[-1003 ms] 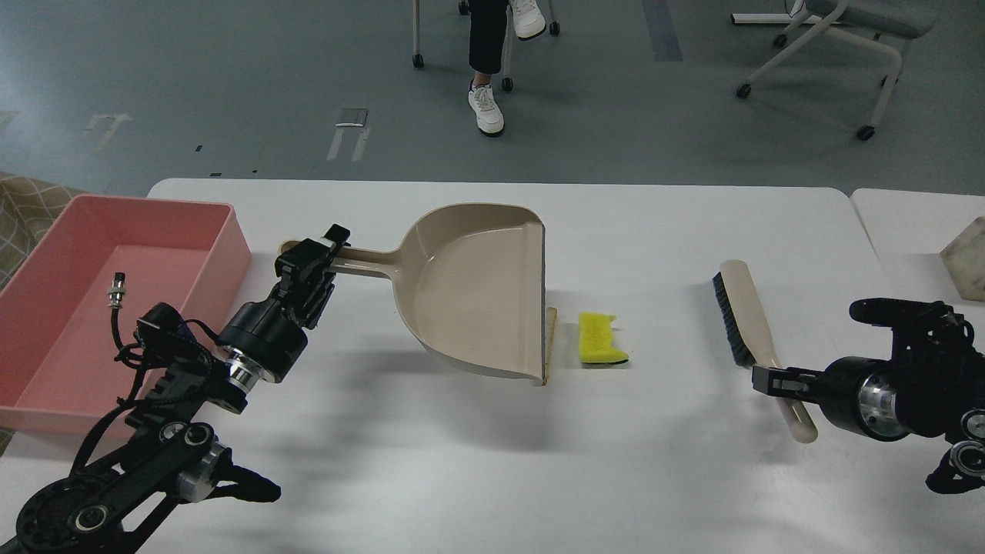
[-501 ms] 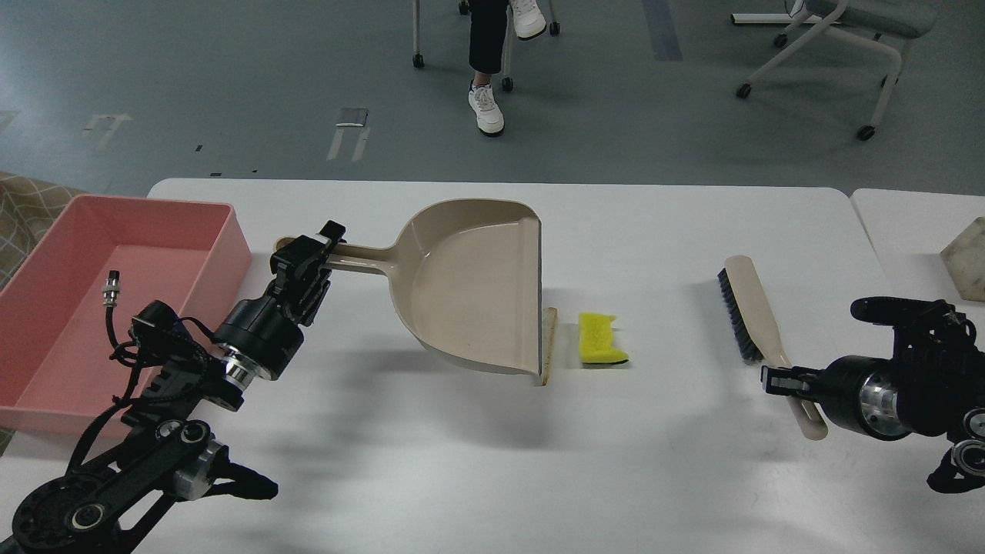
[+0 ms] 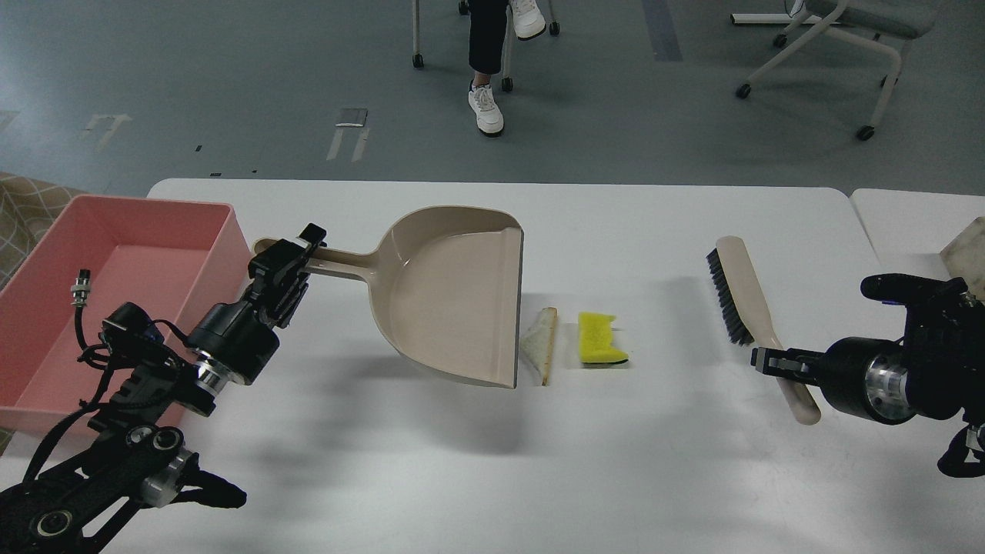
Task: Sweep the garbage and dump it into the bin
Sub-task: 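Sweep the yellow sponge and stick into the dustpan with the brush, then lift the brush away and set it down with the right gripper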
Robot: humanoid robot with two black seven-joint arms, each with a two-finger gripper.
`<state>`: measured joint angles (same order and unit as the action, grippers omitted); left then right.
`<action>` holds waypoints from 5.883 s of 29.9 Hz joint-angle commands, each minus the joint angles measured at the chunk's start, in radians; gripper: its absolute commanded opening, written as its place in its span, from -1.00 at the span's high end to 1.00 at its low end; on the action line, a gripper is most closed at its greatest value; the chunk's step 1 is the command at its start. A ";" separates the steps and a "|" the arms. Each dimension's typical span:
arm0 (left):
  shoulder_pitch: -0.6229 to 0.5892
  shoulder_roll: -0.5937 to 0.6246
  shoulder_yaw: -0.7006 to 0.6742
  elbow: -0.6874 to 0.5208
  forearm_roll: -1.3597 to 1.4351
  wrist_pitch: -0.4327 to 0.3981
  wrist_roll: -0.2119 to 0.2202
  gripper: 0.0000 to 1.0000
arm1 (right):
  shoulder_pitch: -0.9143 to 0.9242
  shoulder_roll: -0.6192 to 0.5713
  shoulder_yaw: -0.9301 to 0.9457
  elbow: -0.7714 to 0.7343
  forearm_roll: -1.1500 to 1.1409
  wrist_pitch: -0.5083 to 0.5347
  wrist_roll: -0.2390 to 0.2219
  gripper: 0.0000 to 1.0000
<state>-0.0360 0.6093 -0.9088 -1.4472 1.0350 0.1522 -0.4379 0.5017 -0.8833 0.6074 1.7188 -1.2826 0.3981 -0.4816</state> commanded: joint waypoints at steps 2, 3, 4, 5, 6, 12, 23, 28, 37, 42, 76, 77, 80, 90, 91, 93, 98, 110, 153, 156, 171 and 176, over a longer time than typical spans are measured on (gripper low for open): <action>0.013 0.004 0.010 0.050 0.004 0.006 -0.031 1.00 | 0.001 0.049 -0.001 -0.001 0.000 0.007 -0.003 1.00; 0.018 0.006 0.011 0.063 0.005 0.006 -0.039 1.00 | 0.004 0.062 -0.001 -0.001 0.000 0.007 -0.003 1.00; 0.019 0.004 0.013 0.068 0.013 0.009 -0.039 1.00 | 0.006 0.076 0.000 -0.001 0.000 0.007 -0.005 1.00; 0.019 0.004 0.014 0.070 0.022 0.009 -0.038 1.00 | 0.008 0.083 0.000 -0.001 0.000 0.007 -0.005 1.00; 0.021 0.004 0.016 0.074 0.042 0.013 -0.038 1.00 | 0.008 0.093 -0.001 -0.001 0.000 0.007 -0.005 1.00; 0.025 -0.003 0.016 0.082 0.148 0.029 -0.018 1.00 | 0.011 0.124 -0.001 -0.001 0.000 0.007 -0.007 1.00; 0.007 -0.036 0.117 0.146 0.157 0.116 0.017 1.00 | 0.012 0.110 0.017 0.011 0.000 0.059 -0.007 1.00; -0.005 -0.042 0.117 0.148 0.155 0.118 0.053 1.00 | 0.008 0.113 0.029 0.012 0.002 0.081 -0.007 1.00; -0.050 -0.094 0.119 0.241 0.157 0.116 0.073 1.00 | 0.001 0.124 0.023 0.012 0.002 0.085 -0.007 1.00; -0.051 -0.121 0.122 0.241 0.157 0.118 0.081 1.00 | 0.000 0.126 0.018 0.012 0.002 0.087 -0.007 1.00; -0.050 -0.146 0.119 0.182 0.155 0.164 0.093 1.00 | 0.020 0.394 0.011 -0.082 0.002 0.091 -0.007 1.00; -0.050 -0.145 0.119 0.182 0.152 0.164 0.091 1.00 | 0.023 0.423 0.009 -0.100 0.002 0.091 -0.007 1.00; -0.047 -0.140 0.117 0.180 0.149 0.164 0.085 1.00 | 0.046 0.477 -0.018 -0.137 0.000 0.091 -0.007 1.00; -0.048 -0.132 0.103 0.180 0.143 0.162 0.084 1.00 | 0.143 0.645 -0.066 -0.280 0.002 0.091 -0.007 1.00; -0.048 -0.132 0.103 0.180 0.143 0.162 0.084 1.00 | 0.143 0.650 -0.064 -0.280 0.002 0.091 -0.007 1.00; -0.048 -0.134 0.103 0.180 0.143 0.161 0.084 1.00 | 0.141 0.658 -0.060 -0.271 0.002 0.091 -0.007 1.00; -0.051 -0.132 0.103 0.180 0.142 0.156 0.084 1.00 | 0.101 0.633 0.040 -0.188 0.003 0.091 -0.007 1.00; -0.055 -0.143 0.100 0.180 0.086 0.153 0.084 1.00 | 0.023 0.267 0.176 -0.096 0.023 0.091 -0.007 1.00; -0.079 -0.137 0.102 0.182 0.068 0.152 0.087 1.00 | -0.161 -0.071 0.184 -0.048 0.040 0.091 -0.007 0.26; -0.079 -0.137 0.102 0.182 0.068 0.152 0.087 1.00 | -0.163 -0.071 0.207 -0.050 0.042 0.091 -0.007 -0.05; -0.085 -0.135 0.100 0.182 0.024 0.147 0.087 1.00 | -0.164 -0.068 0.314 -0.050 0.055 0.091 -0.007 -1.00; -0.102 -0.129 0.100 0.182 -0.009 0.145 0.087 1.00 | -0.163 -0.034 0.409 -0.050 0.100 0.091 -0.007 -1.00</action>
<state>-0.1272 0.4773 -0.8093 -1.2655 1.0369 0.2984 -0.3513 0.3373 -0.9433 0.9654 1.6697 -1.2155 0.4889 -0.4887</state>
